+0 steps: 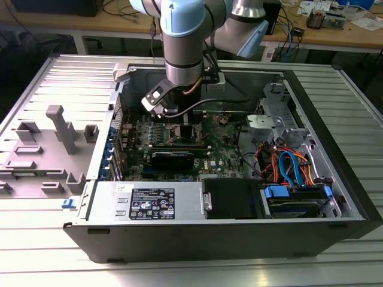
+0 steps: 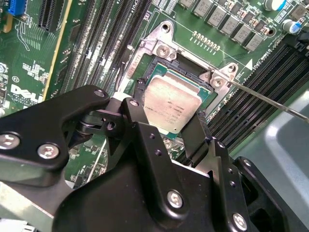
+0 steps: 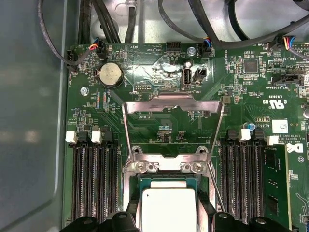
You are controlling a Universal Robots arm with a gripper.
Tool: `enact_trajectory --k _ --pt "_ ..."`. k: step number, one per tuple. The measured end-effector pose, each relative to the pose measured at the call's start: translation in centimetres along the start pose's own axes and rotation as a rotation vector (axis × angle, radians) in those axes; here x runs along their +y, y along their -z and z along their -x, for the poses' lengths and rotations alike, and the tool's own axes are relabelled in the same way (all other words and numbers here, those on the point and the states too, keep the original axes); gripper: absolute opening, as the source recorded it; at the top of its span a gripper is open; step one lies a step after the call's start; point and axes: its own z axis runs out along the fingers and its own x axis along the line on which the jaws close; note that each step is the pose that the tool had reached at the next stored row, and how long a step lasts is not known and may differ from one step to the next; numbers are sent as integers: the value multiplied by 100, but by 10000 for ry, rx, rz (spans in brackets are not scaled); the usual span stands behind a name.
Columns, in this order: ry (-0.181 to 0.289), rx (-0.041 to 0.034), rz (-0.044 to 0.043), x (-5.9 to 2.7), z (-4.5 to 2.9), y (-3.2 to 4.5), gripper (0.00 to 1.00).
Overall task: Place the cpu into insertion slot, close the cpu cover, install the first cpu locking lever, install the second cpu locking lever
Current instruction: 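Place the cpu into insertion slot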
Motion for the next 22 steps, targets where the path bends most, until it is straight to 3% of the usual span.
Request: enact_trajectory --k 16,18,19,22 --pt "-27 -12 -16 -1 0 -17 55" --pt "-28 -7 -12 -1 -2 -20 55" --pt "-28 -10 -14 -1 -1 -19 61" --pt "-29 -12 -15 -1 0 -17 61"
